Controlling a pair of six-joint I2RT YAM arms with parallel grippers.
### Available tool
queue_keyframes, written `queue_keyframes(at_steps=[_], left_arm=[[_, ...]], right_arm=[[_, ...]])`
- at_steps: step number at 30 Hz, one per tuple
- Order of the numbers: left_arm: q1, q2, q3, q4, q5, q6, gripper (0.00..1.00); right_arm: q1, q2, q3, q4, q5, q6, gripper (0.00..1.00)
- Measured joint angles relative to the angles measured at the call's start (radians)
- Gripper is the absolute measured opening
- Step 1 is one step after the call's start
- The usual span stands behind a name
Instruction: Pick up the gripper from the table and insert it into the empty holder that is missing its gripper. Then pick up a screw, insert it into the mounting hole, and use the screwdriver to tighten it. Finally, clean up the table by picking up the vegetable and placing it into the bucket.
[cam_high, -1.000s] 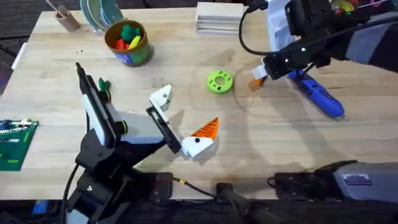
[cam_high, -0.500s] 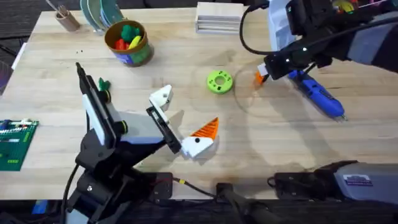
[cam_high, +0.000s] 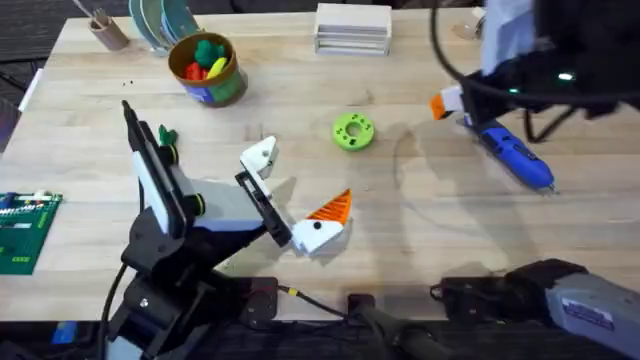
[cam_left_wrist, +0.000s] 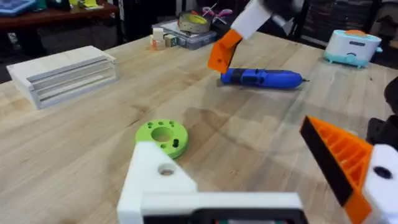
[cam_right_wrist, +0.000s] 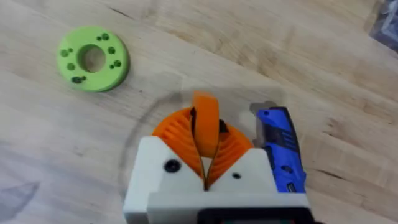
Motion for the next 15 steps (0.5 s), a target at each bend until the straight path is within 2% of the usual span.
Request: queue_keyframes(at_steps=[4, 7, 12, 15], left_arm=[[0.0, 0.0, 0.0, 0.0, 0.0, 0.0, 0.992], [0.0, 0.0, 0.0, 0.0, 0.0, 0.0, 0.993], [0.0, 0.0, 0.0, 0.0, 0.0, 0.0, 0.993], [0.0, 0.0, 0.0, 0.0, 0.0, 0.0, 0.992]], right_arm=[[0.0, -0.119, -0.001, -0.031, -0.085, 0.019, 0.017], [0.0, -0.2, -0.027, 0.014, -0.187, 0.037, 0.017], [0.0, -0.292, -0.199, 0.207, -0.404, 0.155, 0.017], [0.001, -0.293, -0.292, 0.345, -0.548, 0.299, 0.017]])
